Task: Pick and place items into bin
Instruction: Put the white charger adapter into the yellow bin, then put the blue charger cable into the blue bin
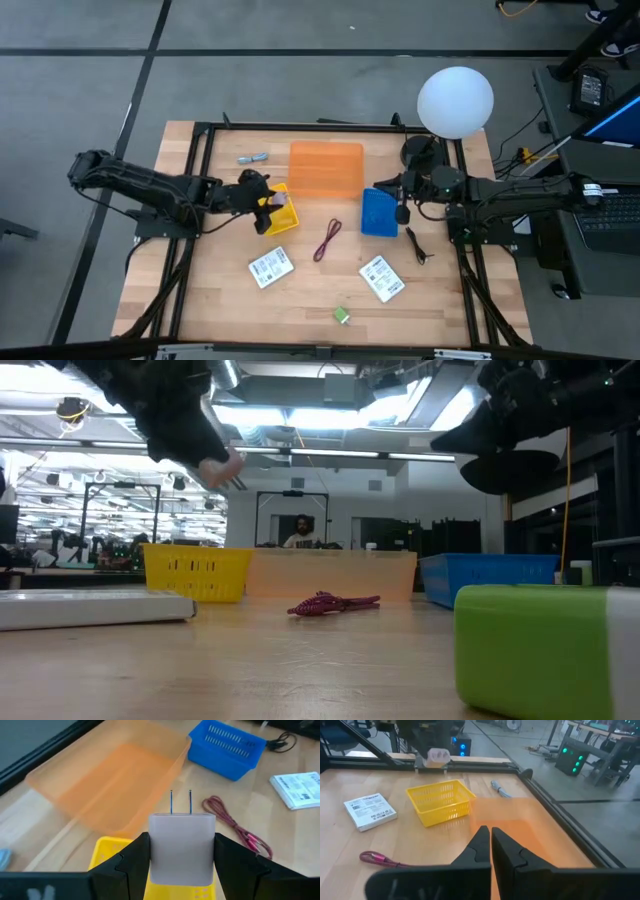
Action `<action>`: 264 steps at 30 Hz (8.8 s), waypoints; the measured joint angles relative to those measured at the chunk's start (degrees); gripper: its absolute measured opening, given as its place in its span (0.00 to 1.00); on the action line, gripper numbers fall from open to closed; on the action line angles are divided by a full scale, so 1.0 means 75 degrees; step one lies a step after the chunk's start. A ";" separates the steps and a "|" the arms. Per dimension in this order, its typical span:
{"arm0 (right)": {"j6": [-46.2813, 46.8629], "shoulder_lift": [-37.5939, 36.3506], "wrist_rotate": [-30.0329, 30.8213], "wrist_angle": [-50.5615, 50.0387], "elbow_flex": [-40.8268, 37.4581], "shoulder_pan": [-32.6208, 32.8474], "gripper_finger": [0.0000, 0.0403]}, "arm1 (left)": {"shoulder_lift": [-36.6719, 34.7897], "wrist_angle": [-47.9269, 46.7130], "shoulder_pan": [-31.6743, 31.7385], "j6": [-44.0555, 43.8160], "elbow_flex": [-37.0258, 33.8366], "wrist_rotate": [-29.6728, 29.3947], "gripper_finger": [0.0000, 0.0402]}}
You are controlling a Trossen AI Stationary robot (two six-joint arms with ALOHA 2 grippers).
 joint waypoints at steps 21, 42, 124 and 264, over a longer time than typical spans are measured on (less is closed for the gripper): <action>-0.0547 -0.0003 0.0003 0.0423 0.0000 0.0000 0.00 | 0.1854 -0.1459 0.0239 -0.0245 0.0856 0.0409 0.45; -0.0521 -0.0003 0.0003 0.0495 0.0000 0.0000 0.00 | 0.3469 -0.1458 0.0236 -0.0189 0.0859 0.0454 0.50; -0.0524 -0.0003 -0.0204 0.0483 0.0000 0.0002 0.00 | 0.3679 -0.3521 0.0248 0.1543 0.2908 0.1386 0.39; -0.2170 -0.0003 -0.0119 0.1774 0.0006 0.0186 0.00 | 0.4894 -0.2053 0.7207 0.6462 0.1084 0.1953 0.08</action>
